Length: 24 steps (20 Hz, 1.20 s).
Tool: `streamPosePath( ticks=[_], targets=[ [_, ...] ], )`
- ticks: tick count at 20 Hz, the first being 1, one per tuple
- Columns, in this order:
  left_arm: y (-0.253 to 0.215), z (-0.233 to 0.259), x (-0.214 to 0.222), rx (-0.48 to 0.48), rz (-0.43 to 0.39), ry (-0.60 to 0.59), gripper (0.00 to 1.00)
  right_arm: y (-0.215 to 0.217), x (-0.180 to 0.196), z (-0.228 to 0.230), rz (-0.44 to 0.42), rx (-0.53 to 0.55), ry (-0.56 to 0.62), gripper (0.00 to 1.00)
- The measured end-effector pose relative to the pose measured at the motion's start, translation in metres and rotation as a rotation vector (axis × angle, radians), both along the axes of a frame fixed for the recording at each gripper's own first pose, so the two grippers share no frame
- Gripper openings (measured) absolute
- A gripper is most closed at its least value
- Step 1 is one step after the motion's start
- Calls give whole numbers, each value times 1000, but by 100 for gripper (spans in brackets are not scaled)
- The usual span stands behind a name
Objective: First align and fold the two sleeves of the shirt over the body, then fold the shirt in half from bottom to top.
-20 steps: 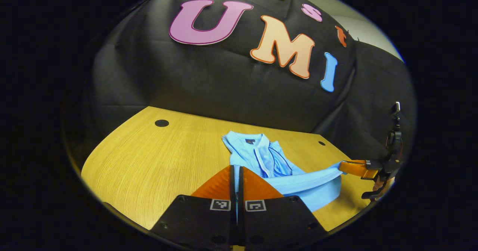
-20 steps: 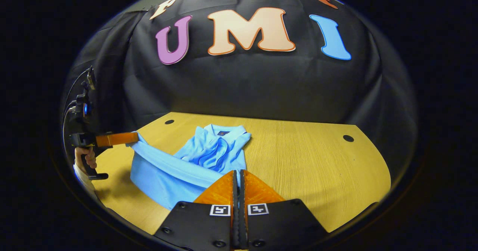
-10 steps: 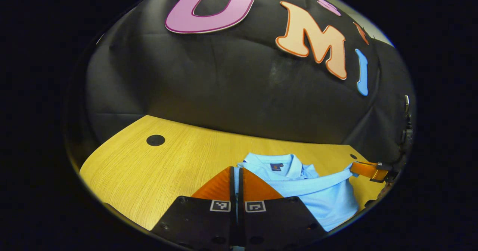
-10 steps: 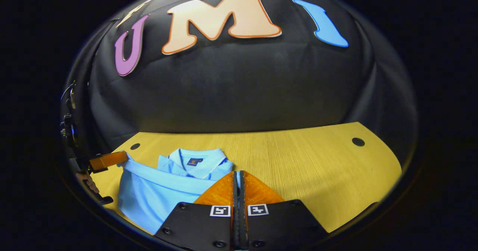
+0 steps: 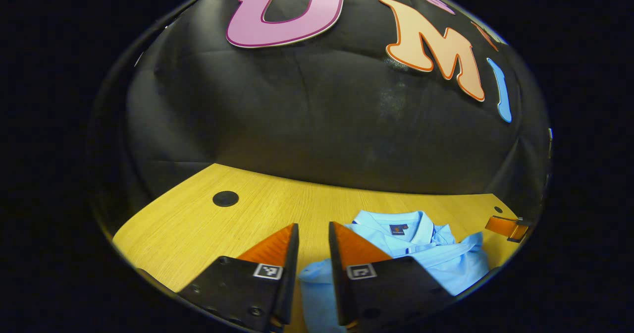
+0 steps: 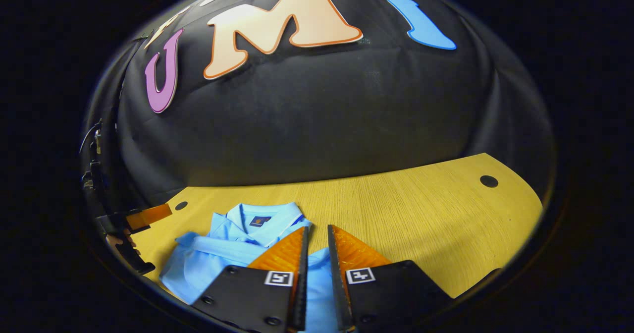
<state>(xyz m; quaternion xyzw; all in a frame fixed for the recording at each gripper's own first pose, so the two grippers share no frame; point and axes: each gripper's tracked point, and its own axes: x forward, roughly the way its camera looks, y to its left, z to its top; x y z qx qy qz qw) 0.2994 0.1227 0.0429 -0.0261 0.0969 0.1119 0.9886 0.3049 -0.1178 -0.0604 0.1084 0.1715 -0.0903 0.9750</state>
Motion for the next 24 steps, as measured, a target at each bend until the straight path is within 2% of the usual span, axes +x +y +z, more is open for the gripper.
streamPosePath(
  ticks=[1,2,3,4,5,9,14,19,24],
  targets=[
    [4,-1,-10,14,22,25,58,2,-4,4,6,7,-2,34],
    [2,1,-19,24,25,26,79,5,-16,16,19,16,-21,67],
    [3,7,-29,36,31,16,84,2,-17,20,11,12,-38,100],
    [3,12,-42,53,36,4,85,1,-23,27,8,10,-54,92],
    [2,19,-54,68,36,-13,85,4,-32,32,12,13,-70,97],
    [-20,48,-114,97,-16,-100,88,19,-86,52,40,-25,-133,98],
    [-48,46,-182,127,-80,-158,90,43,-156,62,88,-47,-196,98],
    [-73,40,-212,161,-112,-177,90,48,-196,62,91,-103,-237,98],
    [-88,28,-213,189,-124,-154,90,53,-206,57,113,-122,-237,98]
  ],
)
